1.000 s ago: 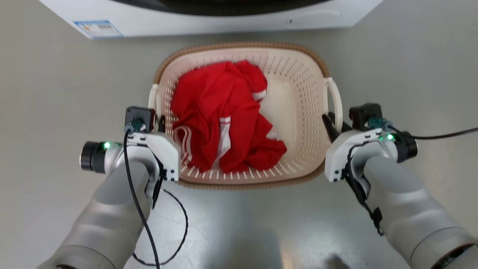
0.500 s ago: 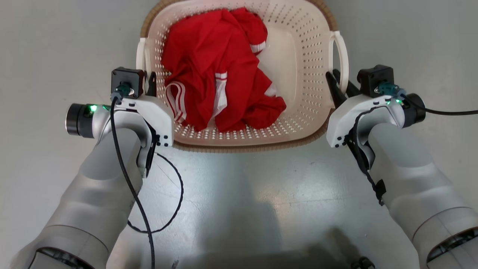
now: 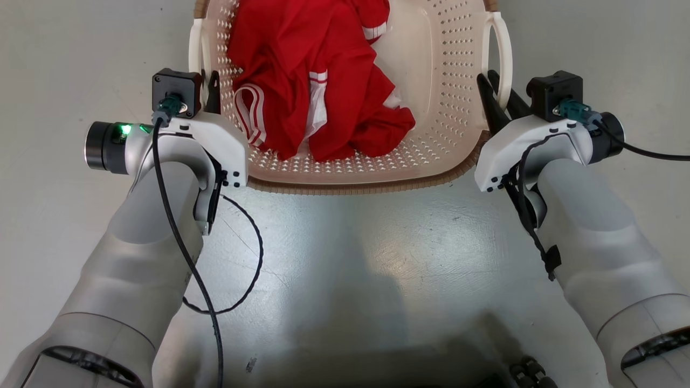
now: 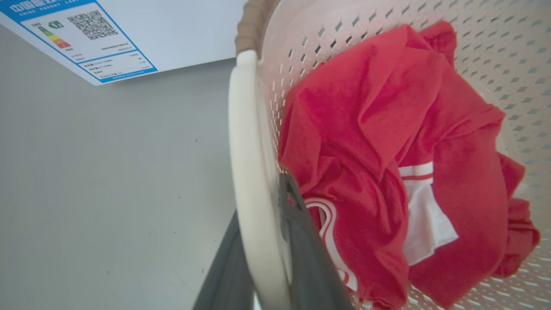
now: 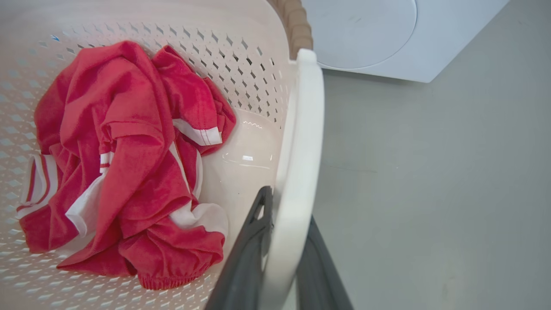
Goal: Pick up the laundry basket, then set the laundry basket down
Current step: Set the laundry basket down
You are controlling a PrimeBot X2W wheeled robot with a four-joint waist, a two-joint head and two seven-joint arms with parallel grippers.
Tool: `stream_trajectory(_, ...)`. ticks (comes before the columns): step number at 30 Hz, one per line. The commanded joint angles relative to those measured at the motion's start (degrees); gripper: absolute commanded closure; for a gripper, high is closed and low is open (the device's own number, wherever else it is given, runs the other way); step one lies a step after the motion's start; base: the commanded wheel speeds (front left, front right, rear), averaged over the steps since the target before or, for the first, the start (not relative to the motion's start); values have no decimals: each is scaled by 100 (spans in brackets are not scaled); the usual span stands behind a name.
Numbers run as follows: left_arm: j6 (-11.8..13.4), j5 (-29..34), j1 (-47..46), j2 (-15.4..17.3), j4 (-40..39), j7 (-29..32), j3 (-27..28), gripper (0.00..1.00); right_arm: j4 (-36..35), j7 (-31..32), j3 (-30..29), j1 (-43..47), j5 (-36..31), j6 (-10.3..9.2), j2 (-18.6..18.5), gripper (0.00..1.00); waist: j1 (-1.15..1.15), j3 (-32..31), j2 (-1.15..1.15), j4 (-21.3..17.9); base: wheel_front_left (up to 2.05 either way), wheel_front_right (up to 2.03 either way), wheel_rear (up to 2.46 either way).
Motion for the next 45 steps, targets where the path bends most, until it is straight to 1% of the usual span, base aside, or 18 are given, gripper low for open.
stream_trajectory(1,9,118,-69,120,-104,-62,92,100,-127,-79,95,203,-134,88,135,100,0,15,0,4,0,0,0)
stream_trajectory(22,-82,635,-173,51,-132,-62,681,100,-242,-80,-317,142,-407,88,135,100,0,242,0,35,0,0,0)
stream_trajectory(45,-194,1005,-206,-59,-48,-62,1108,100,-219,-80,-452,68,-514,88,135,100,0,332,0,15,0,0,0)
